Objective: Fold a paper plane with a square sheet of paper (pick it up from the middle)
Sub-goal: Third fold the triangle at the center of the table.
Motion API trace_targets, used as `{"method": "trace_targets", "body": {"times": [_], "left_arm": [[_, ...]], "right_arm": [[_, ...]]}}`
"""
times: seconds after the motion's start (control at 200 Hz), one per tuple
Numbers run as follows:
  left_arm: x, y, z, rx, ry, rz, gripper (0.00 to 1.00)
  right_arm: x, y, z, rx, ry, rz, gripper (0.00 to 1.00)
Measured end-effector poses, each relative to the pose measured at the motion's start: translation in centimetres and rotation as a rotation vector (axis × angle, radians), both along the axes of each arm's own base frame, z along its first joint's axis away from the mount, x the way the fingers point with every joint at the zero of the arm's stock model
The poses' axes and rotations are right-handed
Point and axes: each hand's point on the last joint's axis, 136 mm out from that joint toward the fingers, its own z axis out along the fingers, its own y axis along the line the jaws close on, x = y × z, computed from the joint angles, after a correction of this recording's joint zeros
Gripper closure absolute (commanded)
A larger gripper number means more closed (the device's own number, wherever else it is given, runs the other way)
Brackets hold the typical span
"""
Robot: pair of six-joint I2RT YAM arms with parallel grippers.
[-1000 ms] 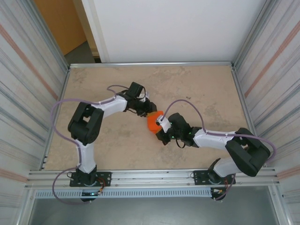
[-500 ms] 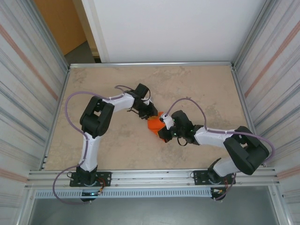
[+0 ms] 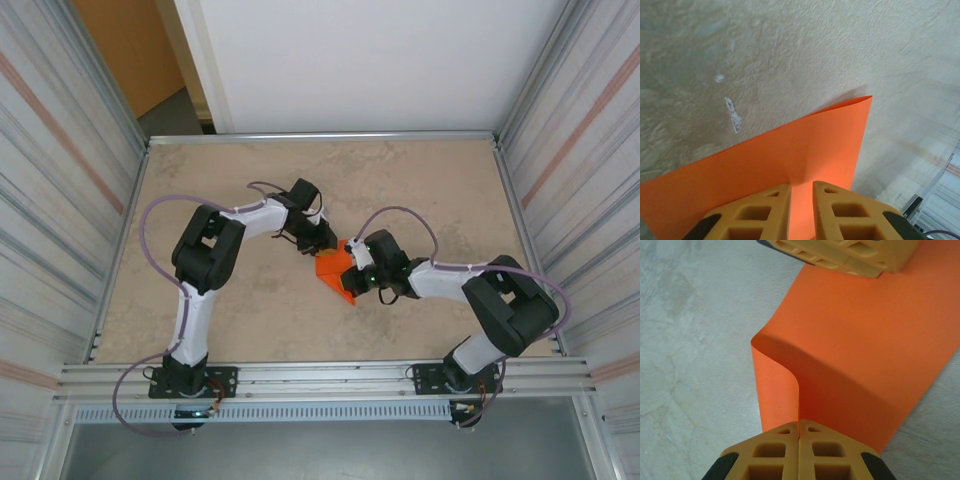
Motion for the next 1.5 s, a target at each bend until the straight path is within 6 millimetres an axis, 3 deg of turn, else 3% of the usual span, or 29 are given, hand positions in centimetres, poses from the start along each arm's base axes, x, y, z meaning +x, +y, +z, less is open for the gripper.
{"method": "trace_targets", "body": {"times": [0.18,1.503], "left_arm": [[-0.1,-0.1,0.0,-0.007,0.004,-0.006,0.81],[-0.2,-0.2,0.0,-0.011,0.008,-0.007,0.82]], "right_arm": [[0.7,-0.2,-0.2,-0.031,-0.002,-0.027,1.0],[0.6,-0.9,-1.6,-0.088,0.061,-0.063,1.0]]}}
